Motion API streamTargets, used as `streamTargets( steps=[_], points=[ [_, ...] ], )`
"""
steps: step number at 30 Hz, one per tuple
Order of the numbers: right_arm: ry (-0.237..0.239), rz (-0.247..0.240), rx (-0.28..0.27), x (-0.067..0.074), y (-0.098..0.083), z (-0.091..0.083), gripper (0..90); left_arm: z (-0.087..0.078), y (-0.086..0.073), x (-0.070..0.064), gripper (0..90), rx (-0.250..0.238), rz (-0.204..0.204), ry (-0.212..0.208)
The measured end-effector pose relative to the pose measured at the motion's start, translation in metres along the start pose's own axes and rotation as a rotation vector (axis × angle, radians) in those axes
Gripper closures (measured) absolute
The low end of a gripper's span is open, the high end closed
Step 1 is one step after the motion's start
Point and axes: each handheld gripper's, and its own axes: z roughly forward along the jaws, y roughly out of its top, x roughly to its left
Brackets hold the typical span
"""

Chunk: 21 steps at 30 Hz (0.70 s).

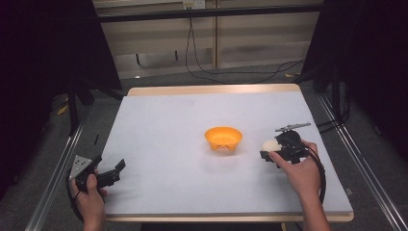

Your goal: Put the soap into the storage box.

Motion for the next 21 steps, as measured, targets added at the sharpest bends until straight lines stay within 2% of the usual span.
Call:
streamTargets(
  steps=[11, 21],
  points=[
    [0.014, 0.004, 0.001, 0.009, 0.010, 0.002, 23.4, 0.000, 0.000, 0.000, 1.4, 0.000, -0.012, -0.008],
    [0.012, -0.015, -0.003, 0.016, 0.018, 0.002, 23.5, 0.000, 0.000, 0.000, 1.4, -0.001, -0.015, -0.009]
  ],
)
